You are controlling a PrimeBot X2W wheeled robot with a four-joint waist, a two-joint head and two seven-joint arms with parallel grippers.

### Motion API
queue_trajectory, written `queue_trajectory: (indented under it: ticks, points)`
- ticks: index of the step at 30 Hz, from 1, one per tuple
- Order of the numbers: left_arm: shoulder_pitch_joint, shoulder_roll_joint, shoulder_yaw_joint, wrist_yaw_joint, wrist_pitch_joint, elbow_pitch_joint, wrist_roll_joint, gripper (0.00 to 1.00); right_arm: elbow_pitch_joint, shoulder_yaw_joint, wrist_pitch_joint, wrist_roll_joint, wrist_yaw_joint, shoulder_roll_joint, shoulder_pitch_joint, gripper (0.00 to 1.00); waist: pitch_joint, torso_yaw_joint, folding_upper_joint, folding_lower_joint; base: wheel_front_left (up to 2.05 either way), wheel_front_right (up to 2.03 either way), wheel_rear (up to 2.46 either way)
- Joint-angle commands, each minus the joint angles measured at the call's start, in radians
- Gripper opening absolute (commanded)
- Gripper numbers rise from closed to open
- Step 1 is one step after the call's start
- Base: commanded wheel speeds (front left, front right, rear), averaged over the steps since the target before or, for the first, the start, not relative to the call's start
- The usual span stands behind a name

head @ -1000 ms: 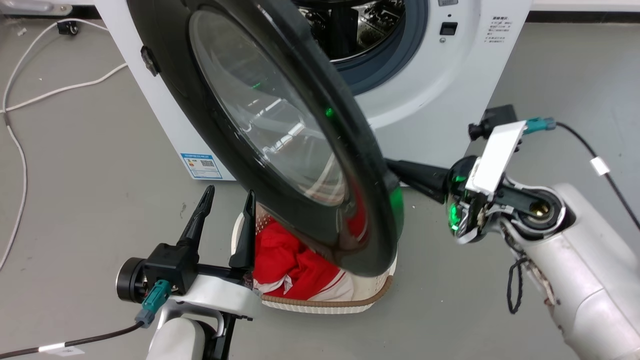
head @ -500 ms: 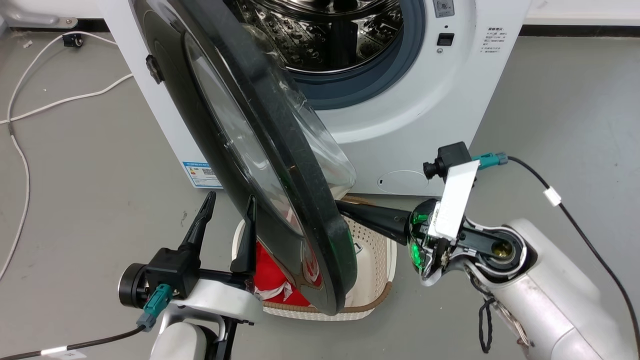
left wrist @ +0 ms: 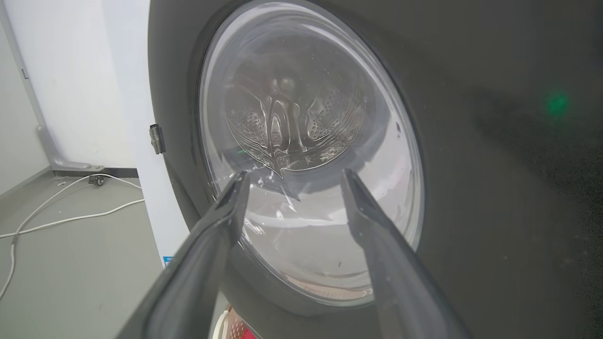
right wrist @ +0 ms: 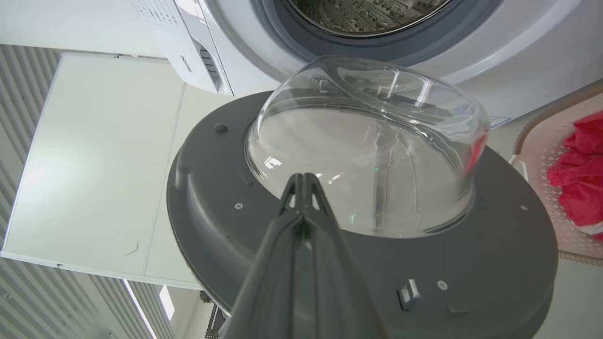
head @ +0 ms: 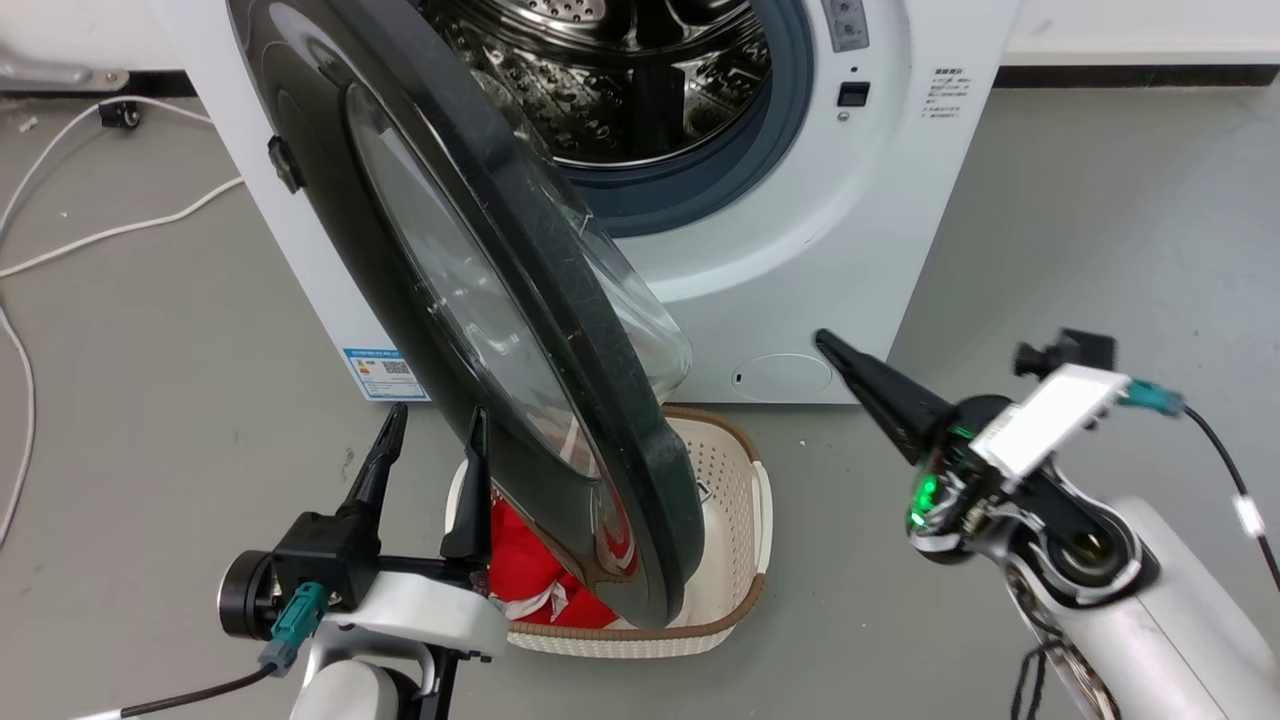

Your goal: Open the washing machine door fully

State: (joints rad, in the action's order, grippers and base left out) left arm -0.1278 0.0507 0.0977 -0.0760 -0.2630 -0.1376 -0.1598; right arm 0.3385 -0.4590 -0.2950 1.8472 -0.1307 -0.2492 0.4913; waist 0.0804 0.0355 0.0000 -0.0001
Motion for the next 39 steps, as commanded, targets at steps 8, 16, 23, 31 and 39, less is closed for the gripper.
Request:
queue_trajectory:
  ticks: [8,16,23,31,39]
  points:
    - [0.033,0.001,-0.023,0.000,-0.002,-0.013,0.010,1.00,-0.119,0.158,0.156,0.014,0.000,-0.041,-0.208,0.00,-0.032,-0.019,0.0000,0.0001,0.00,0.00,0.00]
    - [0.041,0.001,-0.032,-0.004,-0.002,-0.017,0.015,1.00,-0.189,0.202,0.357,-0.113,0.000,-0.031,-0.348,1.00,-0.046,-0.028,0.0000,0.0001,0.00,0.00,0.00]
    - [0.045,0.001,-0.039,-0.004,-0.002,-0.020,0.013,1.00,-0.137,0.186,0.529,-0.349,0.000,-0.044,-0.371,1.00,-0.053,-0.034,0.0000,0.0001,0.00,0.00,0.00]
    - [0.045,0.000,-0.044,-0.002,-0.002,-0.018,0.012,1.00,-0.125,0.422,0.560,-0.899,0.000,0.035,-0.380,1.00,-0.060,-0.035,0.0000,0.0001,0.00,0.00,0.00]
    - [0.047,0.004,-0.058,-0.005,-0.002,-0.020,0.016,1.00,-0.318,0.565,0.549,-1.522,0.000,0.159,-0.470,1.00,-0.064,-0.037,0.0000,0.0001,0.00,0.00,0.00]
